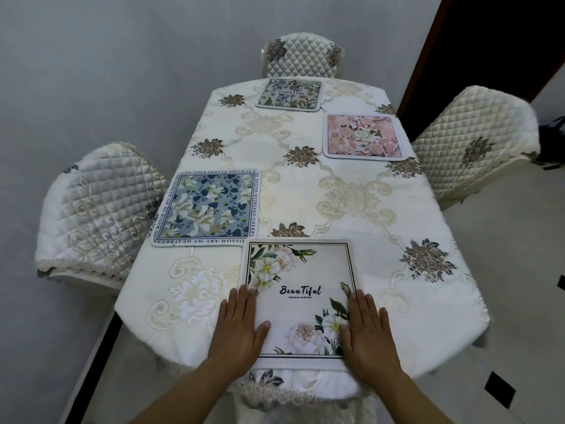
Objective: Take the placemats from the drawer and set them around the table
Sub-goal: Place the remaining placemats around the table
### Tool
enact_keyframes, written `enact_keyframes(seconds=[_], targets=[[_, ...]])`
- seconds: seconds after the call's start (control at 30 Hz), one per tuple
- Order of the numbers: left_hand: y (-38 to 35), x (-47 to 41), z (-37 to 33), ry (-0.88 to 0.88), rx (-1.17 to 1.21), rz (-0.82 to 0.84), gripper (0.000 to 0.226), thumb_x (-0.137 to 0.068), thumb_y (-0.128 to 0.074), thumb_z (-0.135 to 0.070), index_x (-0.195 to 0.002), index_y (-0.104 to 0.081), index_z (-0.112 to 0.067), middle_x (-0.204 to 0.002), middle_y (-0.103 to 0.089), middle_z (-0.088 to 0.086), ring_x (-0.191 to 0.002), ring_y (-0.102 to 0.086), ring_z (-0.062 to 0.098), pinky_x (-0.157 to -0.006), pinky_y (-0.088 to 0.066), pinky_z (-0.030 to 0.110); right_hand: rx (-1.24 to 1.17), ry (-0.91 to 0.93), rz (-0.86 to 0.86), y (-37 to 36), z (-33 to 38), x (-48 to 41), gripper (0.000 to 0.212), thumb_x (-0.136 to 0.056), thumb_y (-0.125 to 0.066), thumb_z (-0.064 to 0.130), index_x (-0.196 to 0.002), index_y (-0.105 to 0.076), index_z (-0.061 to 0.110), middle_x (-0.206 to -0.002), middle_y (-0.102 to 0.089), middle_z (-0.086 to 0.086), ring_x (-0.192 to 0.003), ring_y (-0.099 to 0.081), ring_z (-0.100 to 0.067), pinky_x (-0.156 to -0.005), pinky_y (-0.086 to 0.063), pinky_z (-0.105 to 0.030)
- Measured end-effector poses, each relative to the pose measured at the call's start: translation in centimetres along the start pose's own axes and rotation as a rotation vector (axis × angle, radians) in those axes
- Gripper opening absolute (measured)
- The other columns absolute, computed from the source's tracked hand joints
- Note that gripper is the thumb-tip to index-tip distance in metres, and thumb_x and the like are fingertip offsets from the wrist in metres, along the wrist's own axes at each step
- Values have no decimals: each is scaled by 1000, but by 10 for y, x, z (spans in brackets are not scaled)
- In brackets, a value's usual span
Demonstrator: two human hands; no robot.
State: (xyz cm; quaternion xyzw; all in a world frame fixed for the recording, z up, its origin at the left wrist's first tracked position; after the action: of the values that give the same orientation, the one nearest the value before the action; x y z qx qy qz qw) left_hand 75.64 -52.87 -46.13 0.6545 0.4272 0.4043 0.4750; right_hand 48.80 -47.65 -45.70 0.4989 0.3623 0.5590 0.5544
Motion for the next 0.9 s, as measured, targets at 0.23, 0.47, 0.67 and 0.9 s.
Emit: enact_keyframes(seconds=[0.23, 0.47, 0.67, 0.9], targets=[[-7, 28, 0, 22, -18, 28, 74, -98, -13, -57, -151, -7, -6, -159, -3, 16, -147, 4, 28, -116, 7, 36, 17, -48, 114, -11, -4, 30, 67, -96, -9, 50, -151, -20, 12, -159, -16, -6, -146, -4, -17, -115, 2, -37], [-5, 41, 3, 6, -75, 113, 78, -97, -22, -59, -151, -3, -5, -152, -28, 15, -144, -17, 29, -114, 0, 33, 72, 29, 145, -1, -1, 32, 77, -89, 3, 60, -151, 2, 14, -156, 9, -2, -146, 5, -20, -115, 5, -35], [-12, 58, -2, 0, -96, 153, 74, -91, -24, -62, -134, -42, -4, -134, -53, 17, -129, -43, 35, -111, -25, 40, 85, -45, 242, 9, 9, 47, 73, -83, -28, 43, -143, -38, 2, -150, -18, -9, -134, -42, -34, -100, -42, -50], [58, 68, -30, -43, -203, 285, 53, -80, -46, -50, -117, -62, -15, -137, -52, 18, -127, -49, 39, -103, -38, 57, 188, -3, 266, 70, 26, 79, 36, -91, -39, 32, -121, -53, 17, -125, -57, -9, -114, -53, -27, -95, -39, -36]])
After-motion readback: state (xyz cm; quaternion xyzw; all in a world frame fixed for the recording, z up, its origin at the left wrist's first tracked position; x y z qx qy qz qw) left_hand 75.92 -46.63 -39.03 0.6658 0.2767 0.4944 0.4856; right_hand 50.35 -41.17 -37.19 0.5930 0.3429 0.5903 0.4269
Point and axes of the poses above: each hand's wrist, its own x-axis away from the middle knuckle, its own y-axis out of the back of the hand, z = x × y, the point moved 10 cm from there along -x, towards the middle knuckle
